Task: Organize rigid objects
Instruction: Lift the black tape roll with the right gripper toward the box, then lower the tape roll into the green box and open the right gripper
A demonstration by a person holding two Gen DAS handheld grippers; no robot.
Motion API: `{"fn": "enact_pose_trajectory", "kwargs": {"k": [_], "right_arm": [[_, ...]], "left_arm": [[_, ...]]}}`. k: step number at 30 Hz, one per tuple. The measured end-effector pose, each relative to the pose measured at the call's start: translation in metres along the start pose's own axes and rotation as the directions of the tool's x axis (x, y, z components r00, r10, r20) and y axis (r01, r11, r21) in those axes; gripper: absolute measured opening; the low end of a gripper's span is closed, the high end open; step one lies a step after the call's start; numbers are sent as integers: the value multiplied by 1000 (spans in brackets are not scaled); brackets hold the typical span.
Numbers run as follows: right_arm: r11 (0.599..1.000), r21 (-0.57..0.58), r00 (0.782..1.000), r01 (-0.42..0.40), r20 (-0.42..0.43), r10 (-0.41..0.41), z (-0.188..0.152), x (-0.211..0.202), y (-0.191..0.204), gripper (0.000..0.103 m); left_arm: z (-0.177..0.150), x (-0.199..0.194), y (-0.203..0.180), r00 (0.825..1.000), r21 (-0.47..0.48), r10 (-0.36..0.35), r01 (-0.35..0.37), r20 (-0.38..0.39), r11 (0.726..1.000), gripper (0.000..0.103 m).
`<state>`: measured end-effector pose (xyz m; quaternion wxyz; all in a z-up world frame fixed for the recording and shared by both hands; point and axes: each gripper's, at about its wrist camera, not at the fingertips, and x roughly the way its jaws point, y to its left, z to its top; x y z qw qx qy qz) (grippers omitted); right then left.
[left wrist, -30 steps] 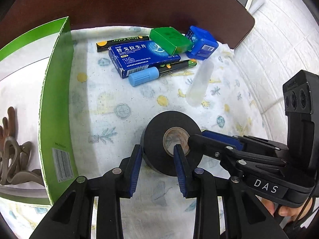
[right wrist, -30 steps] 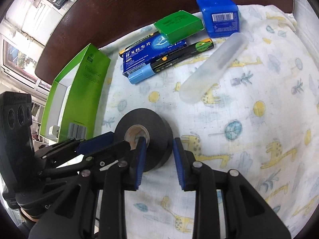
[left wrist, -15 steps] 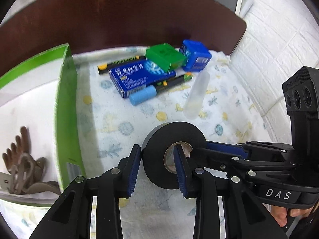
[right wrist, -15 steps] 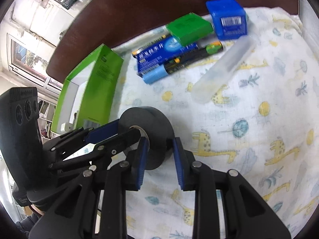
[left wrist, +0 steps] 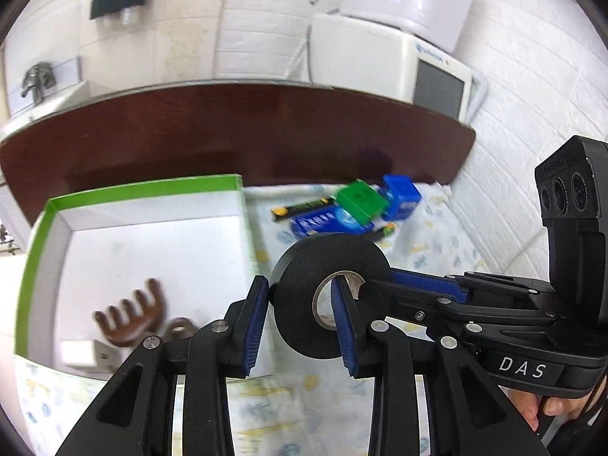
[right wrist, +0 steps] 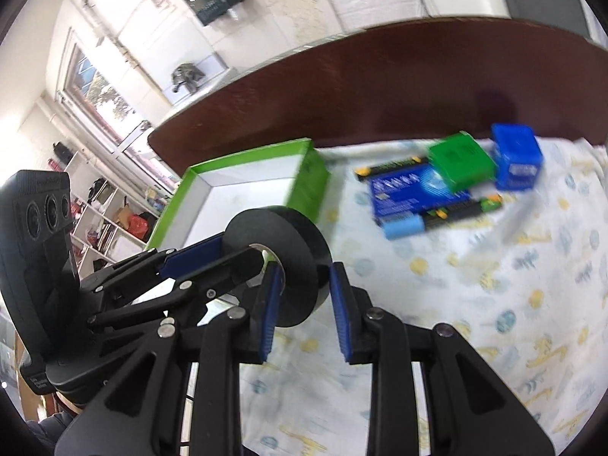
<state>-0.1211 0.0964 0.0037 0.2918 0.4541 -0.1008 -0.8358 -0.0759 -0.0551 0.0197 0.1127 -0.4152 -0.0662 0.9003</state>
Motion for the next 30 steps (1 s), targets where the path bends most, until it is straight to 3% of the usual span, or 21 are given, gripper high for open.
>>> {"fn": "enact_pose_trajectory", "kwargs": {"k": [10,20,30], "right_arm": [[989,-62,989,-135,-72,130,32,68,68,27],[984,-55,969,-172,-188,159,44,145,116,28],[986,-49,955,-157,-262,139,39,176,120,28]], "left_arm": [[-1,-25,91,991,-97,125,-120,46,988,33],[-13,-14,176,990,-242,142,-135,10,961,33],[-26,3,202,993,-317,112,-121,-47,941,33]]}}
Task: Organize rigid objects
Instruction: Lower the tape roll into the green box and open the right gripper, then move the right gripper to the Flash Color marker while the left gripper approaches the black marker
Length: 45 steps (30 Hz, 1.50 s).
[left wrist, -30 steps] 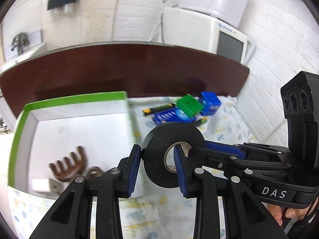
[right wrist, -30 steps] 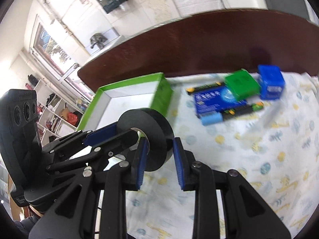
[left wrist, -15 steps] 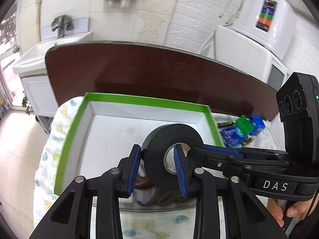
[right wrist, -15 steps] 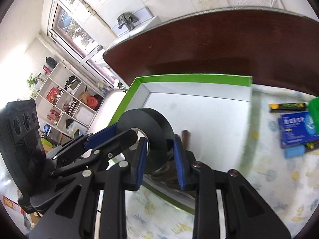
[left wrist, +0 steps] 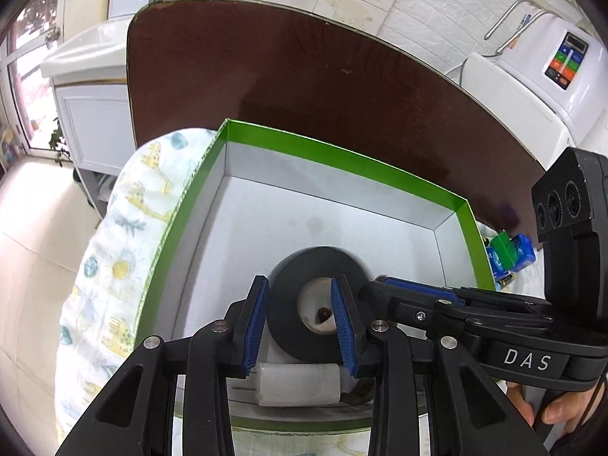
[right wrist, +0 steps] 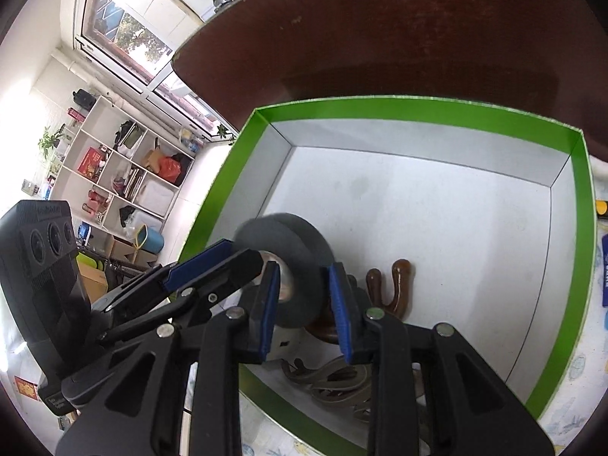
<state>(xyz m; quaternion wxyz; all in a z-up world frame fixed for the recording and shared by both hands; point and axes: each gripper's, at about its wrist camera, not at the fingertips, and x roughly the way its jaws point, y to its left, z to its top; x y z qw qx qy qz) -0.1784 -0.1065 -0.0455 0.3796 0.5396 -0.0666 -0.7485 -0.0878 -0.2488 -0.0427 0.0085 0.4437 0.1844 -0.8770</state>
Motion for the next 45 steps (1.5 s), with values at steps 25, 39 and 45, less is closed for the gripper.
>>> {"fn": "enact_pose_trajectory", "kwargs": {"k": [25,39,45], "right_arm": [[930,261,916,259,239,-322,-64,-199,-154,28],[902,384,940,200,185,-288,-86,-186,-212,31],[899,395,948,192,162,-274,-76,-163,-211,31]], "left_arm": [[-8,8,-232,983,332,-177,183,-47,925,33],[19,110,-304,982,489,12,84,-189,868,33],[26,143,-303,953,538,73,102,-293,837,33]]}}
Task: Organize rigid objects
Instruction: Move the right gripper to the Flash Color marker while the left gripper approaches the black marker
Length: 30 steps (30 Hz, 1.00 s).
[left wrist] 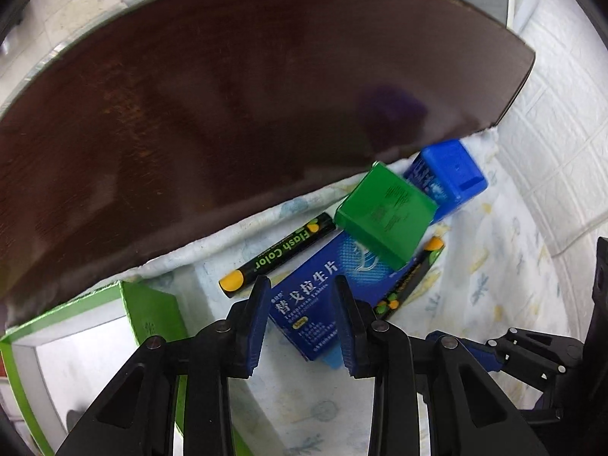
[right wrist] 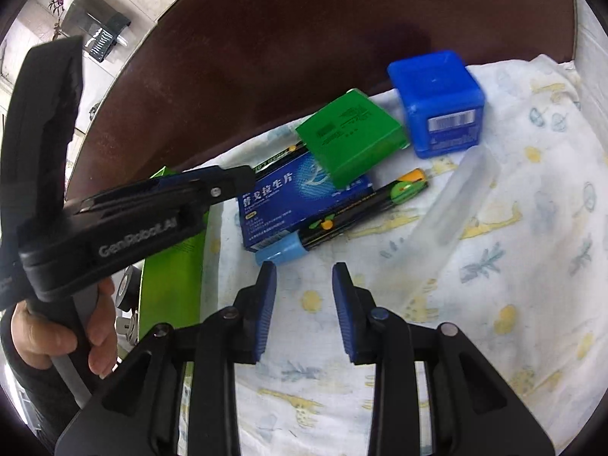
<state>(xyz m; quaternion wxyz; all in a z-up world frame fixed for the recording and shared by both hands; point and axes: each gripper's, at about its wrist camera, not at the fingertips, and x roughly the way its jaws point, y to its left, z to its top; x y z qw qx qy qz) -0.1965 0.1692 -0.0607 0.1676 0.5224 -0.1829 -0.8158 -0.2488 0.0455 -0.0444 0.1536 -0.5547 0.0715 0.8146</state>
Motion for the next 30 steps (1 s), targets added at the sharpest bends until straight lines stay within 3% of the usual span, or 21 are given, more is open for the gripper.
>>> {"fn": "enact_pose_trajectory", "kwargs": {"k": [11,17,24,27,30], "right_arm": [[1000,27,1000,12,-16,-11,-1,17,5,31],[998,57,999,32,-15,-32,0,21,5,35],[990,84,993,114,13,-115,3,18,-2,35],[987,116,993,114,10,-116,3,20,-8,35],[983,126,991,132,14,-135,4,21,-10,33]], "left_arm": [[5,23,8,997,49,65,-63,-40,997,33],[6,28,22,997,-43,-27,24,-77,999,33],[-18,21,1,988,-10,-80,79,-130,997,33],[-15,13,0,995,-12,-45,44,-88,999,33],[-6,11,0,997,39,64,-62,-37,997,33]]}}
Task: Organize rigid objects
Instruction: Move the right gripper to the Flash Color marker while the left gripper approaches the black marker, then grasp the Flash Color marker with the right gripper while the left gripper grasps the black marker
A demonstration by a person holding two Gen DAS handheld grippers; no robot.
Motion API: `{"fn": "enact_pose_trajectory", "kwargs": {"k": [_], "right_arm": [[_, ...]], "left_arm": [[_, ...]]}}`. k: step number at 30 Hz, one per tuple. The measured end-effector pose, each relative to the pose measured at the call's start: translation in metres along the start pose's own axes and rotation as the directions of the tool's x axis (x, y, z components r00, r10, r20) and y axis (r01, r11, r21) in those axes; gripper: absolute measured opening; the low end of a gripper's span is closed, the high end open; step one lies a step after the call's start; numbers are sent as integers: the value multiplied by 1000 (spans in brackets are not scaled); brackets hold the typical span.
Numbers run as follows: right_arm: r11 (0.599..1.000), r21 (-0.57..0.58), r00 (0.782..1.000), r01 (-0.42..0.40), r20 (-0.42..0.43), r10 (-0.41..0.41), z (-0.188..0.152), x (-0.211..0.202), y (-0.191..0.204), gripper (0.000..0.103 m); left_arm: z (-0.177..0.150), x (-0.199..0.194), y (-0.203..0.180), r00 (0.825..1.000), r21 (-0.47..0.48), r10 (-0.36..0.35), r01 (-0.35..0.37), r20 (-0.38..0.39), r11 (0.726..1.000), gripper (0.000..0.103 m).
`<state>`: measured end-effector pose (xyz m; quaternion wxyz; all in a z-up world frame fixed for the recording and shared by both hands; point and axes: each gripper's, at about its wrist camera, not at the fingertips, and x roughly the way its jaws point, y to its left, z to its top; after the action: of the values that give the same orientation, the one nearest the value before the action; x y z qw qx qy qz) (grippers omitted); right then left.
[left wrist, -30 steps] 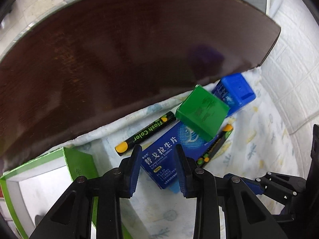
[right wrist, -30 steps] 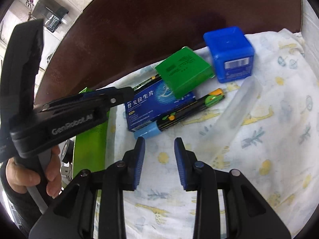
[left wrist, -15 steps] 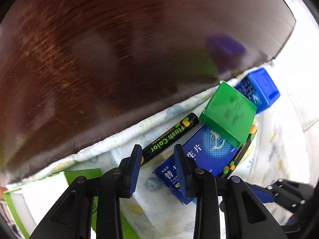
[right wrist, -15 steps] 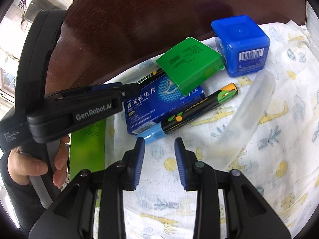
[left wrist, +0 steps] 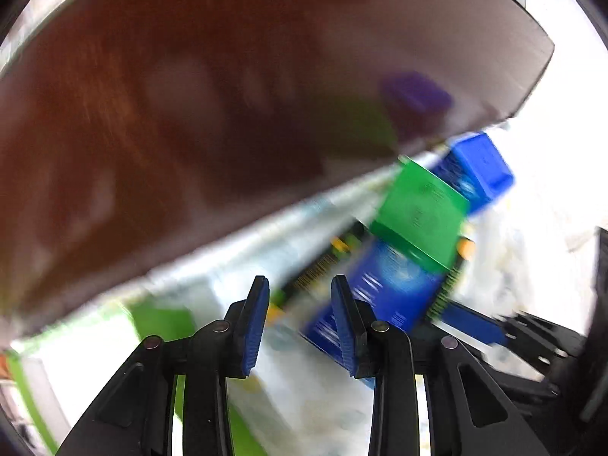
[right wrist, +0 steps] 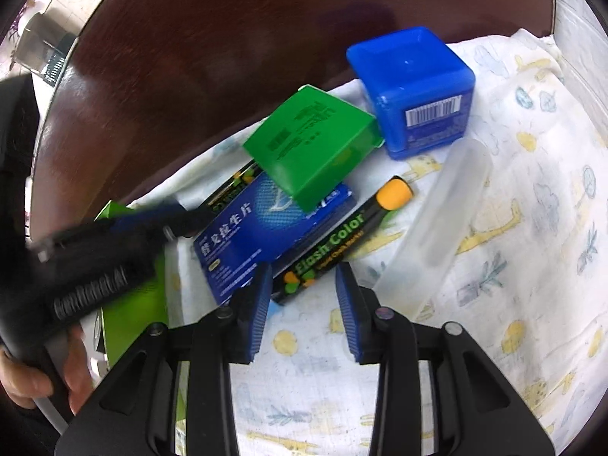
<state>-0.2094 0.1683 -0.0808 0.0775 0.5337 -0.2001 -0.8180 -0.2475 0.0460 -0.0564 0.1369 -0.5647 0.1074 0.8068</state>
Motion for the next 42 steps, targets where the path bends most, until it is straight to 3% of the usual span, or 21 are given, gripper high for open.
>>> {"fn": "enact_pose_trajectory", "kwargs": {"k": [5,10,13,15,19,21,28,33,36,42], "right_arm": [[1000,-22,1000,15,-12,-15,-1,-1,3,33],[999,-43,999,19,-25,-20,-1,-1,5,33],[998,-53,999,26,-29,-27,1,0,7,30],[998,-66,999,22,-35,-25,1,-1,8,27],[991,-130,999,35,-36,-40,-3,-10,7,16],[982,-183,997,44,-53,-55,-6,-13,8,16],[952,-267,983,147,-69,-171,-10,-7,16,29],[939,-299,981,169,-42,-190,-15,-10,20,23],[953,-273,988,127,-47,-146,-18,-18,16,21],[970,-239,998,51,-33,-61,-22,-49,9,18]], "left_arm": [[-3,30,-4,991,87,35,-24,-126,996,33],[-5,34,-7,992,96,25,-13,-123,995,33],[-11,32,-15,993,124,54,-41,-104,991,32],[-16,31,-17,994,116,40,-28,-104,993,29],[-38,26,-19,986,40,-54,61,-156,997,24],[-50,24,-25,983,36,-55,62,-175,997,23],[-53,26,-44,992,74,37,-28,-122,997,23],[-52,31,-45,995,37,10,-6,-95,999,20],[-65,26,-48,995,35,-39,43,-87,998,15],[-82,0,-42,995,-2,-97,97,-25,995,15]]}}
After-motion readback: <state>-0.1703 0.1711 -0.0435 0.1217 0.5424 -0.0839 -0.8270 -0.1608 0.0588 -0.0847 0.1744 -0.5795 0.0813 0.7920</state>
